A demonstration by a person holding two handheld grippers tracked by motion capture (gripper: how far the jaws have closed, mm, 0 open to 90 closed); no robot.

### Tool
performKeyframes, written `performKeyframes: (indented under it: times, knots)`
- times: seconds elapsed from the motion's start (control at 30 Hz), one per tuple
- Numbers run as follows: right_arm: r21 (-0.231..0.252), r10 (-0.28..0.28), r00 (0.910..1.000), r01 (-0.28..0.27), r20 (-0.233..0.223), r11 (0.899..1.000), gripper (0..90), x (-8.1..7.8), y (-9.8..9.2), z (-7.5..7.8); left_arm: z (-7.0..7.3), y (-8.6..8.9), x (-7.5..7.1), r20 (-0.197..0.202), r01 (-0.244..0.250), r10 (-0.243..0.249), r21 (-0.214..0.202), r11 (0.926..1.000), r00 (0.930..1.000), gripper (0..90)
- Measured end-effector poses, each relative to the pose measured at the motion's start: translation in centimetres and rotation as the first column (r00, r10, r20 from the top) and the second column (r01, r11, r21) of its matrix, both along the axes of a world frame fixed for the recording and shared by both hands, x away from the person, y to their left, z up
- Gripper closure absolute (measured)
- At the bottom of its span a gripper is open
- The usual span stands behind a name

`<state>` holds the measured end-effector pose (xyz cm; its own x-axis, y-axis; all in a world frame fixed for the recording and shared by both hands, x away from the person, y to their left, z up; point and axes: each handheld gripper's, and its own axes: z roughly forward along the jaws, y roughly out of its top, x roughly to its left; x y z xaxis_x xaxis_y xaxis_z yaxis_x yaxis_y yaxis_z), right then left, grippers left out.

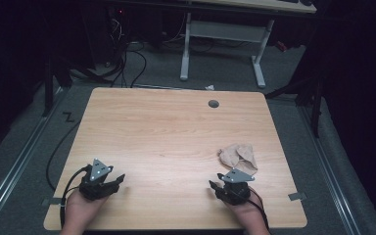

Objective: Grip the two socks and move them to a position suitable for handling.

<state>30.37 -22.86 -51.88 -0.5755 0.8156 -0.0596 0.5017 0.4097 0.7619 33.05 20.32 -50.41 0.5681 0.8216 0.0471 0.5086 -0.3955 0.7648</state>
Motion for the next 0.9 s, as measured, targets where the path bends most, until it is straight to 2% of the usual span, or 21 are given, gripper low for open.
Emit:
performKeyframes:
  times: [0.13, 0.23, 0.37, 0.47, 0.6, 0.73, 0.9]
  knots:
    - [0.011, -0.007, 1.0000, 0.007, 0.001, 1.000, 56.3, 0.0, -0.3, 0.0, 0.1, -0.3, -0.1, 0.012, 0.007, -0.007, 0.014, 0.9999, 0.9999, 46.3]
    - [0.000, -0.003, 1.0000, 0.003, 0.002, 1.000, 55.9, -0.2, -0.4, 0.0, 0.0, -0.7, -0.1, 0.020, 0.012, -0.012, 0.026, 0.9996, 0.9997, 46.4]
    - [0.002, -0.020, 0.9997, 0.020, 0.016, 1.000, 52.4, -0.2, -0.7, 0.2, -0.1, -0.8, 0.0, 0.019, 0.017, -0.018, 0.035, 0.9992, 0.9997, 46.2]
    - [0.021, -0.030, 0.9993, 0.030, 0.022, 0.999, 52.6, 0.0, -0.7, 0.5, -0.3, -0.6, 0.0, 0.006, 0.022, -0.023, 0.033, 0.9992, 0.9997, 45.5]
    - [0.030, -0.057, 0.9982, 0.056, 0.022, 0.998, 57.0, 0.6, -0.7, 1.0, -0.2, -0.3, -0.2, 0.013, 0.023, -0.023, 0.025, 0.9994, 0.9997, 44.5]
    - [0.041, -0.087, 0.9947, 0.085, 0.055, 0.996, 61.3, 1.0, -1.0, 2.0, 0.0, -0.2, -0.3, 0.028, 0.015, -0.016, 0.022, 0.9996, 0.9995, 43.9]
    - [0.014, -0.140, 0.9874, 0.139, 0.075, 0.990, 68.0, 1.9, -1.5, 2.5, -0.1, -0.1, -0.2, 0.025, 0.017, -0.017, 0.023, 0.9996, 0.9995, 43.4]
